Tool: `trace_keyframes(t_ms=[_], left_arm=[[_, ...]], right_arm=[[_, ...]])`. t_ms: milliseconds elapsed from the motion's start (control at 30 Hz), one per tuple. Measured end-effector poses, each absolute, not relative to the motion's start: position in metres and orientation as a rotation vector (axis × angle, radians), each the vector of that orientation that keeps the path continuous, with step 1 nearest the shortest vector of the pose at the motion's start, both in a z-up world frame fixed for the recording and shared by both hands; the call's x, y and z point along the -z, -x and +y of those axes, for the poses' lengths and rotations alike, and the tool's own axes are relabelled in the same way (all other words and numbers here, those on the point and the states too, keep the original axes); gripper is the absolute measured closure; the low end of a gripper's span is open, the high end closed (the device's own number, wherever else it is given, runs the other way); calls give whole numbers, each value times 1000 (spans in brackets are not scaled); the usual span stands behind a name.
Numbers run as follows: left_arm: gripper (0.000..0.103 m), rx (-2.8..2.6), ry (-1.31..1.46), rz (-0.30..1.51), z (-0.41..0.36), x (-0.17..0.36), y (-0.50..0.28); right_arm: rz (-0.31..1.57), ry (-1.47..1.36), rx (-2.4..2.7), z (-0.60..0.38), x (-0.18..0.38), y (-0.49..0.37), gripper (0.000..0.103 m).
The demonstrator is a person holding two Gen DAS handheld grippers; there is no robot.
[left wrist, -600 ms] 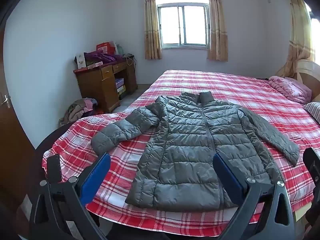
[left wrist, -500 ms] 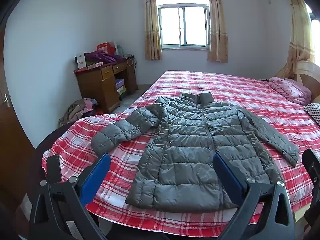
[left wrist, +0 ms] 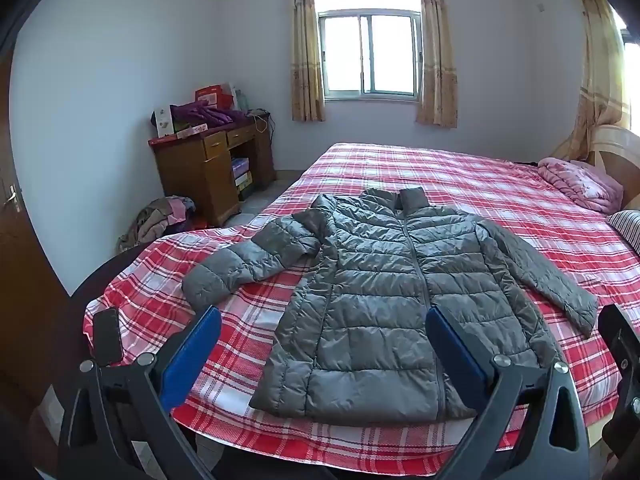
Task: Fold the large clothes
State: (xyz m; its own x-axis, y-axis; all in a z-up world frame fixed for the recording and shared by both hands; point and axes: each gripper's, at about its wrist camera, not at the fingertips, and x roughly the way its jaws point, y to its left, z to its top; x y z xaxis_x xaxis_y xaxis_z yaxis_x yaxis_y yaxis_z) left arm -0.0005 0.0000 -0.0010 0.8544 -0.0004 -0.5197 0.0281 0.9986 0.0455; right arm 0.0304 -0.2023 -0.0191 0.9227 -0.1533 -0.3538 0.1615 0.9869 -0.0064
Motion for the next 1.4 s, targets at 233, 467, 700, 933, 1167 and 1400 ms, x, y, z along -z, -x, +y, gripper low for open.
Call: trace_keyframes(t_ms=[233, 467, 700, 933, 1167, 1400], left_arm=[[1, 19, -45, 544, 2, 0, 1], [1, 17, -28, 534, 6, -3, 2], [1, 18, -27, 534, 5, -3, 2], [1, 18, -24, 533, 6, -3, 2], [1, 18, -24, 533, 6, -3, 2], [1, 17, -21, 534, 7, -3, 1]], right_arm=[[362, -27, 159, -199, 23, -29, 0], [368, -30, 156, -203, 20, -30, 0], [373, -34, 158, -203, 24, -32, 0], [376, -34, 155, -204, 23, -32, 0], [377, -37, 153, -204, 23, -32, 0], [380, -38, 153, -203, 22, -33, 0]])
